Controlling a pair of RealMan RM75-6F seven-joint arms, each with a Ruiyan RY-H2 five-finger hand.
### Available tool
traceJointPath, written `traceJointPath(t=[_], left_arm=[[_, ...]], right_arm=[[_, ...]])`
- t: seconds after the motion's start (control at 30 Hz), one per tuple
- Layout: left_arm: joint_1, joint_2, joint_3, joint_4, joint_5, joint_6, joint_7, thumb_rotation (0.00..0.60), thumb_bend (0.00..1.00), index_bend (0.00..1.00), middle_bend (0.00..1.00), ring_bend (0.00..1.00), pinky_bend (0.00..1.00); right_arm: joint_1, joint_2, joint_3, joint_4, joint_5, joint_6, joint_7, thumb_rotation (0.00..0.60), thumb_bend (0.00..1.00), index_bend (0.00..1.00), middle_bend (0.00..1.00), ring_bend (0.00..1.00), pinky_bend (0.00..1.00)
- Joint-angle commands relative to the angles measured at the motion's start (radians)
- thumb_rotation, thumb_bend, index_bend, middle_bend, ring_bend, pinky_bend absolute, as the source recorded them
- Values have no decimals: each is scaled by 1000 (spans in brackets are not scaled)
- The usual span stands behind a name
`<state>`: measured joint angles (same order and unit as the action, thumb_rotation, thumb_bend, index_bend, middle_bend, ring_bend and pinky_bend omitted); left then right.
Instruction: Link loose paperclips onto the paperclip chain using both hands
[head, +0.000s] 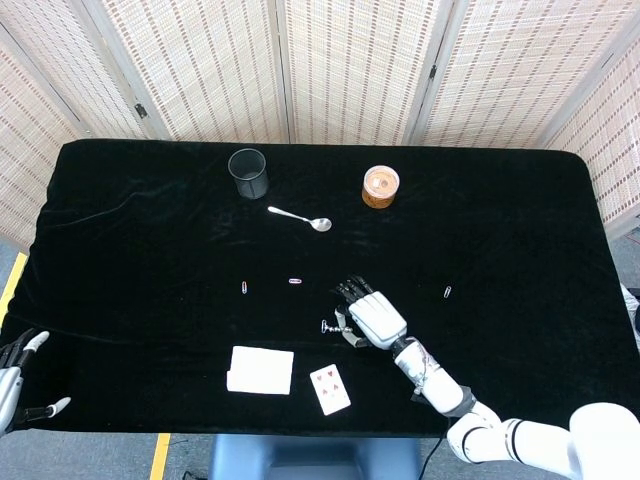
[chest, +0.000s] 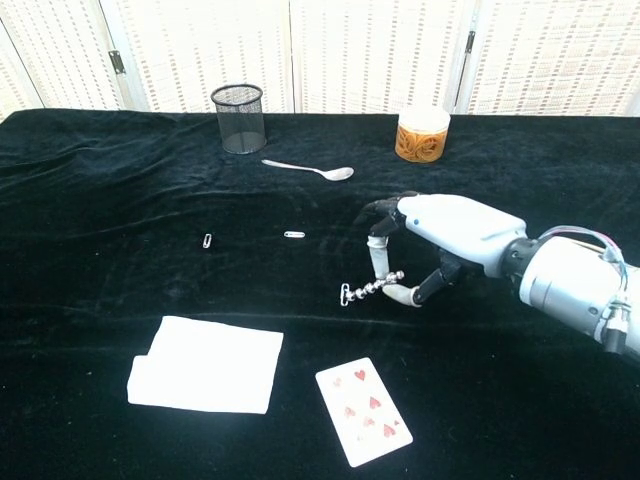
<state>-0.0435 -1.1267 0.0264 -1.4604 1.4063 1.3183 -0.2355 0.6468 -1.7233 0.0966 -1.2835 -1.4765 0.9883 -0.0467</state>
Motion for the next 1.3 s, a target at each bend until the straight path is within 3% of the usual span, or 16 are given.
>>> traceJointPath(t=[0.03, 0.23, 0.4, 0.53, 0.67, 0.87, 0.97, 1.07, 1.2, 1.3], left_arm=[[0, -1, 0, 2, 1, -2, 0, 600, 93, 0, 9, 14, 0], [-5, -6, -1, 1, -1, -12, 14, 600, 93, 0, 9, 14, 0], [-7, -9, -4, -2, -8, -18, 24, 600, 94, 0, 9, 14, 0], [-5, -8, -4, -1, -6, -16, 21, 600, 93, 0, 9, 14, 0], [2, -5, 2, 6, 17, 3, 2, 600, 93, 0, 9, 14, 0], [4, -12, 14, -5, 88, 54, 19, 600, 93, 0, 10, 15, 32], [-21, -20, 19, -35, 136, 52, 65, 600, 94, 0, 38, 31, 120], [-62, -22, 19, -99, 178, 21, 176, 600, 96, 0, 126, 115, 236], [-128, -29, 15, -211, 234, -36, 297, 600, 134, 19, 329, 351, 501], [-164, -62, -2, -273, 270, -49, 382, 600, 168, 123, 514, 554, 714]], right_arm=[[-9, 16, -14, -12, -25, 28, 22, 600, 501, 707, 122, 112, 0], [-18, 68, -42, -43, -41, 31, 1, 600, 467, 287, 7, 57, 0], [-16, 112, -57, -87, -13, -13, -50, 600, 386, 103, 0, 15, 0], [-29, 151, -68, -136, -2, -9, -82, 600, 369, 48, 0, 0, 0], [-91, 261, -103, -232, -28, 83, -112, 600, 369, 34, 0, 0, 0], [-294, 479, -160, -368, -39, 374, -194, 600, 369, 9, 0, 0, 0], [-418, 533, -185, -355, -56, 551, -139, 600, 369, 9, 0, 0, 0], [-515, 541, -189, -286, -55, 678, -16, 600, 369, 9, 0, 0, 0], [-562, 560, -189, -211, -74, 724, 132, 600, 369, 9, 0, 0, 0], [-574, 568, -180, -191, -85, 731, 190, 600, 369, 9, 0, 0, 0]])
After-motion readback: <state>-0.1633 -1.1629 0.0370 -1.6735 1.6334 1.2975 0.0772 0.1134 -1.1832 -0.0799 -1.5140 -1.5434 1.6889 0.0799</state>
